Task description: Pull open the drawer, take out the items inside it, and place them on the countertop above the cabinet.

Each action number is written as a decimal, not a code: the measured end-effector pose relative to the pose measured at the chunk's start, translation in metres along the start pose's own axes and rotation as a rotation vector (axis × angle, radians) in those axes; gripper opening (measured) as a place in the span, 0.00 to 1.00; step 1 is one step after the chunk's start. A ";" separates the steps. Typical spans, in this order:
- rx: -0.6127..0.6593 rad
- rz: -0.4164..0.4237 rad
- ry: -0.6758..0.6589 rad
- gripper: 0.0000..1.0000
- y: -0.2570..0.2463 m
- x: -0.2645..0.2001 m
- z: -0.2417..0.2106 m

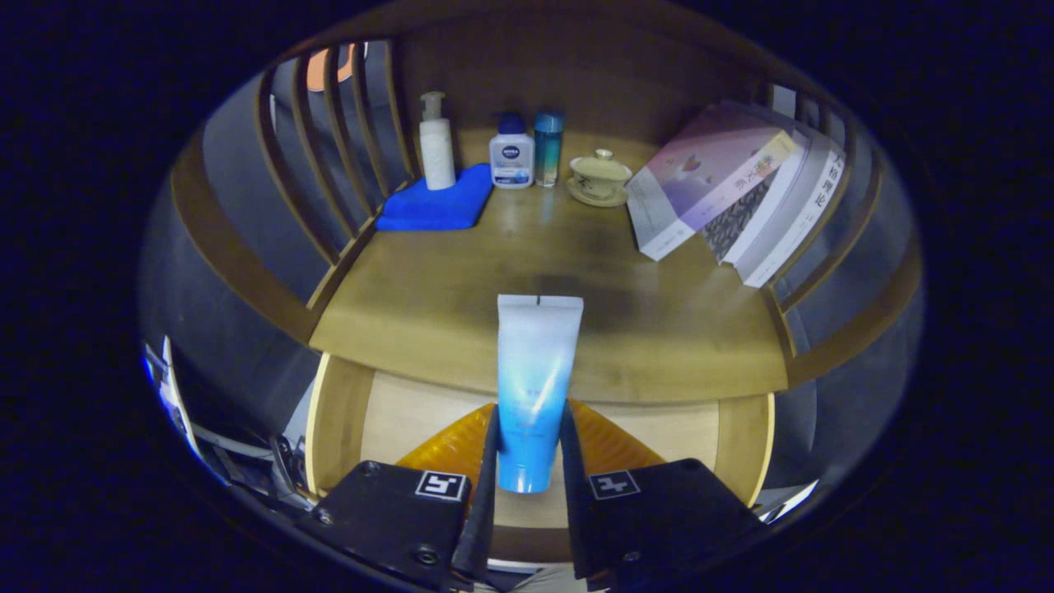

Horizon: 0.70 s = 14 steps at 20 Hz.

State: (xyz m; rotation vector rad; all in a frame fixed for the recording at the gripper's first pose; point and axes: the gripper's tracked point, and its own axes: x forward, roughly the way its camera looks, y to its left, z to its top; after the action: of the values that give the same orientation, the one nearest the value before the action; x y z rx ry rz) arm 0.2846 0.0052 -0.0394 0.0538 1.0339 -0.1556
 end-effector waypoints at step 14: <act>0.002 -0.130 -0.071 0.41 -0.006 0.059 0.054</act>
State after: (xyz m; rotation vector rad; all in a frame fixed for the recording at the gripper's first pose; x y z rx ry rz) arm 0.3590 -0.0126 -0.0623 -0.0171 0.9670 -0.2746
